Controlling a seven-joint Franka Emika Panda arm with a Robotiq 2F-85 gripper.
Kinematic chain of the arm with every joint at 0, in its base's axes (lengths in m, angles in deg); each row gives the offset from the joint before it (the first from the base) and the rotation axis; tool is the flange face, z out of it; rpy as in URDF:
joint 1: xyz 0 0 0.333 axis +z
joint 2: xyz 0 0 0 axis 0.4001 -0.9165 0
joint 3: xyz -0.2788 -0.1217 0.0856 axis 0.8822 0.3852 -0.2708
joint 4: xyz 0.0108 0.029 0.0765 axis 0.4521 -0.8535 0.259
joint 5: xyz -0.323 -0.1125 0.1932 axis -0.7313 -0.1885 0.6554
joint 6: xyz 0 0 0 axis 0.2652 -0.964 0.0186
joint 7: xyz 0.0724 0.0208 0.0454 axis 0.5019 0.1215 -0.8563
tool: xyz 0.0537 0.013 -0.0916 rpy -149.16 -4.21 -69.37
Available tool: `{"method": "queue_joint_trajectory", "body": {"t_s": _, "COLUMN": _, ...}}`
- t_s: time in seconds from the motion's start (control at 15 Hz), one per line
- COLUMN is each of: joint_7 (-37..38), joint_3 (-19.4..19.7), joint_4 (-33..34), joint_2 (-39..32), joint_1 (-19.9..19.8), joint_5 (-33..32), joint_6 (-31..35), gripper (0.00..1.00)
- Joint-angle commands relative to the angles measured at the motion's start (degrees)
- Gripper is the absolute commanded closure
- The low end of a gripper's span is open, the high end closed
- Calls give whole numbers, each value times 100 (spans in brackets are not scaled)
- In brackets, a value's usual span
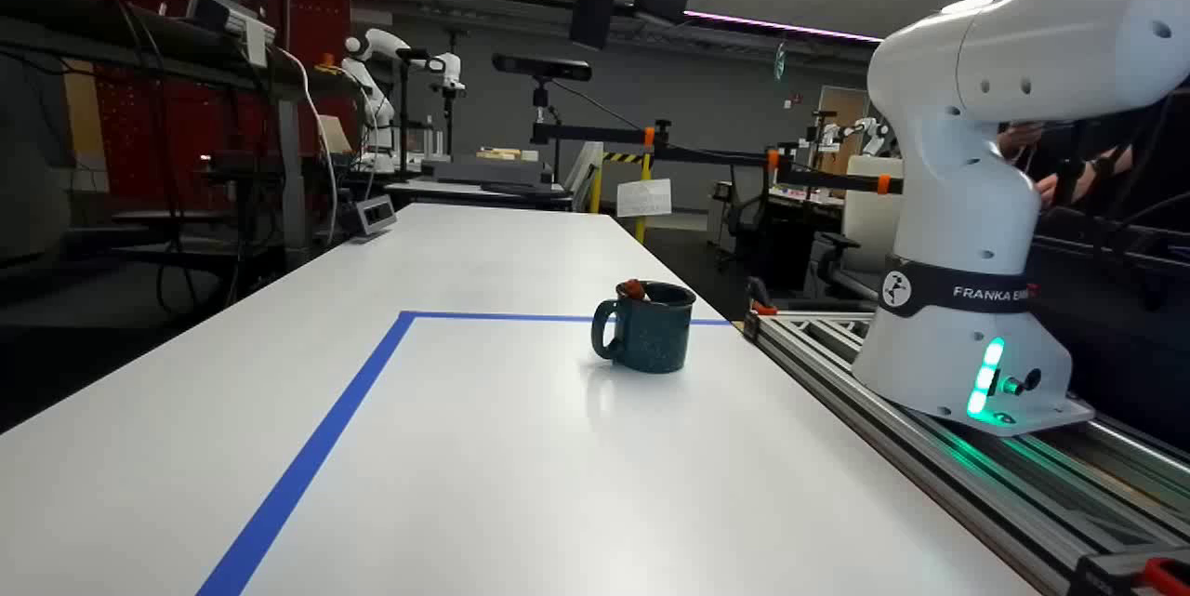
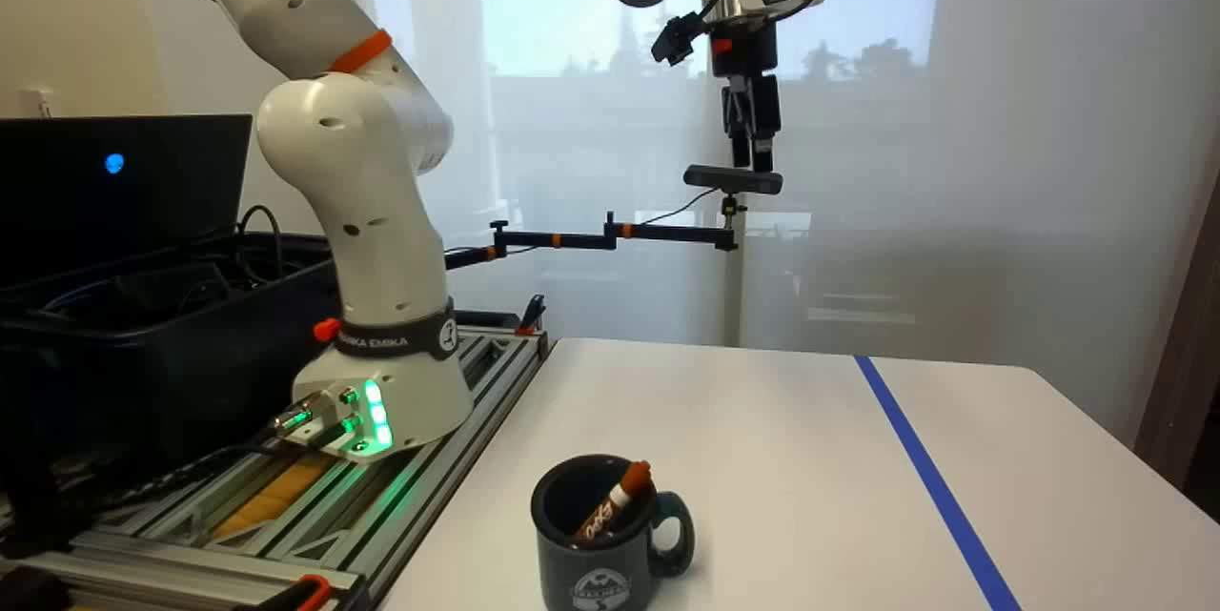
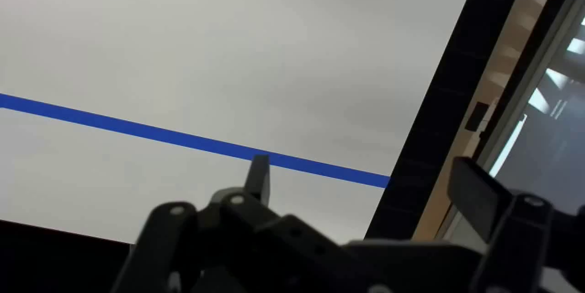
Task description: Take the marker out of the mug and put it on the table.
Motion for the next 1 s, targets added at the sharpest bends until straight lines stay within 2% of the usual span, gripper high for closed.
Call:
{"method": "queue_joint_trajectory", "body": {"t_s": 0.0, "joint_7": 29, "joint_3": 59, "joint_4": 10, "joint_2": -9, "joint_1": 63, "joint_5": -37, "joint_6": -12, "gripper": 0}}
{"method": "queue_joint_trajectory", "body": {"t_s": 0.73, "joint_7": 29, "joint_3": 58, "joint_4": 10, "joint_2": -9, "joint_1": 63, "joint_5": -37, "joint_6": -12, "gripper": 0}}
{"method": "queue_joint_trajectory", "body": {"t_s": 0.93, "joint_7": -84, "joint_3": -46, "joint_4": 118, "joint_2": -120, "joint_1": 59, "joint_5": -361, "joint_6": -46, "gripper": 0}}
